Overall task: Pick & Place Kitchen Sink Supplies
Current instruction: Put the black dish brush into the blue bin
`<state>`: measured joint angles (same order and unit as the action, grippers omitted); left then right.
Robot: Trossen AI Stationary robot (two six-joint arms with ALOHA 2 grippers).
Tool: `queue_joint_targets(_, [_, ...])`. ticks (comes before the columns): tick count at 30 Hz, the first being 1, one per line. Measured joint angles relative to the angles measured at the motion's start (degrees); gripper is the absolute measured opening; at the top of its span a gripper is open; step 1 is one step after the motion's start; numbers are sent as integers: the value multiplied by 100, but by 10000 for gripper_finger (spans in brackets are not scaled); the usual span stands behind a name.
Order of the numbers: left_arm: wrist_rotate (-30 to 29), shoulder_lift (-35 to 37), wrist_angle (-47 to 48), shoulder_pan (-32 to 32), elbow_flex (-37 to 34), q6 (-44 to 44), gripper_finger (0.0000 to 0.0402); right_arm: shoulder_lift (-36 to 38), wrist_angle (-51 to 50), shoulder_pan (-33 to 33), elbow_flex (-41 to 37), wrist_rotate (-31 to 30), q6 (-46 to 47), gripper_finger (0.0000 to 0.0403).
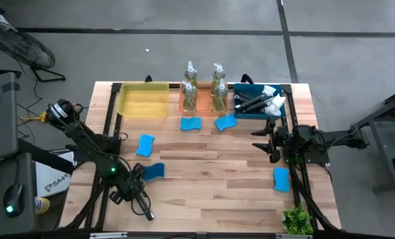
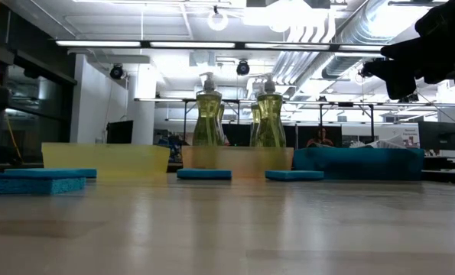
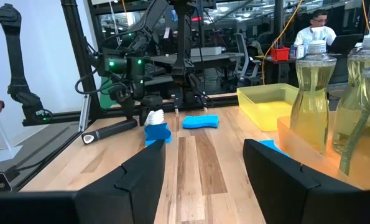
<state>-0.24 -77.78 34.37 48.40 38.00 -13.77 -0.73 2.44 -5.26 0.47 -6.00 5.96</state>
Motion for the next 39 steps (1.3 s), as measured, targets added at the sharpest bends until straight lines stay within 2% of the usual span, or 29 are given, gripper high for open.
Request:
queue_joint_targets(7, [28,-13,-2,2,0,197,234,0,0,2,0,1,0,210])
queue_joint_targets(12, [79,-287,-17,78,4,415,234,0,1,2,-1,0,0,210])
queue_joint_targets(15, [-77,-459,6,194,32,621,233,-1,0,2,-1,0,0,210])
queue_joint_targets(21, [-331,-471,53,271,73,466,231,0,0,0,0,0,0,210])
queue_joint_targets(25, [-306,-476,109,271,96,454,206,0,0,2,-2,0,0,210])
queue_joint_targets(32, [-145,-476,116,262,96,394,129,0,0,0,0,0,0,210])
queue_joint_targets(39, [-77,-503,237,260,429,21,128,-2,0,0,-1,0,0,210])
